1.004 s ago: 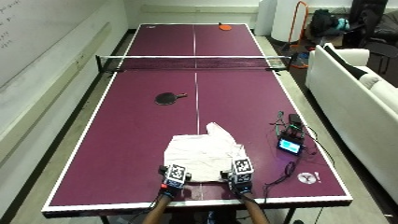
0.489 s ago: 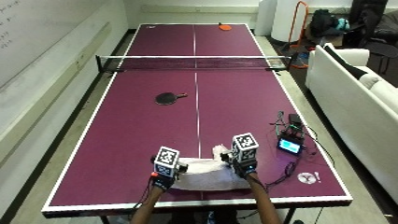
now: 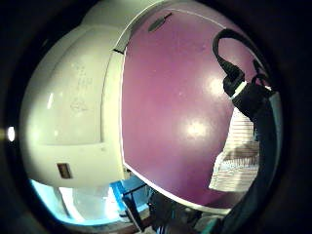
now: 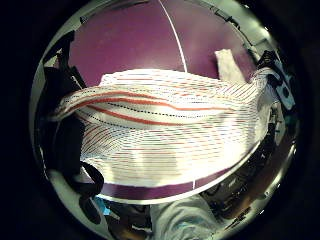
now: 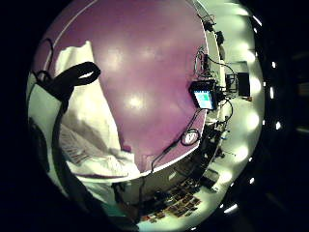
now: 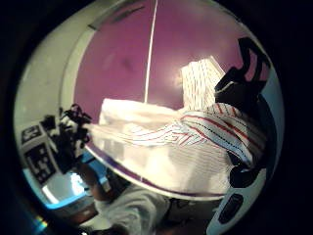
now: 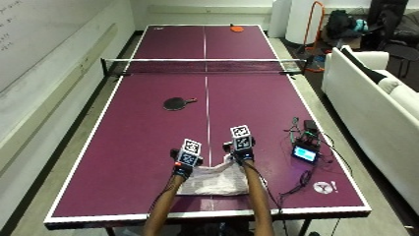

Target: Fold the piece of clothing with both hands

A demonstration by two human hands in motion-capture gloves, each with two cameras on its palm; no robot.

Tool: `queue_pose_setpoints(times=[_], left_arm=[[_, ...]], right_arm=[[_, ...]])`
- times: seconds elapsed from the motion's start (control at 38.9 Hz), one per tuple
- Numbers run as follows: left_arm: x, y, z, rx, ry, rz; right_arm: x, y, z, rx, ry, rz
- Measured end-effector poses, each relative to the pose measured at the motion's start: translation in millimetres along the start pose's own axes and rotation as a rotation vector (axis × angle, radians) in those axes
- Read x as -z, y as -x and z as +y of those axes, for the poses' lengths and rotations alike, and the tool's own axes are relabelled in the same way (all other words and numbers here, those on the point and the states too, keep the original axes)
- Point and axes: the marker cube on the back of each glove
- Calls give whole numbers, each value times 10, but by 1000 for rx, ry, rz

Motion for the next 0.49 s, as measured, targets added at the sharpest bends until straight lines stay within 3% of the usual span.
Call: queue_pose_setpoints(times=[0.1,0.23,0.39,0.49], left_arm=[[-114,-54,-105,-10,8,-3],[-119,16,-78,40,-4,-20],[-84,16,8,34,-172,5],[-565,-71,-223,22,-242,-87]], right_arm=[[-202,48,-43,21,69,-38],[-215,14,24,28,29,-145],[-177,-262,369,-152,-144,-329],[-749,-467,342,-260,-275,-361]])
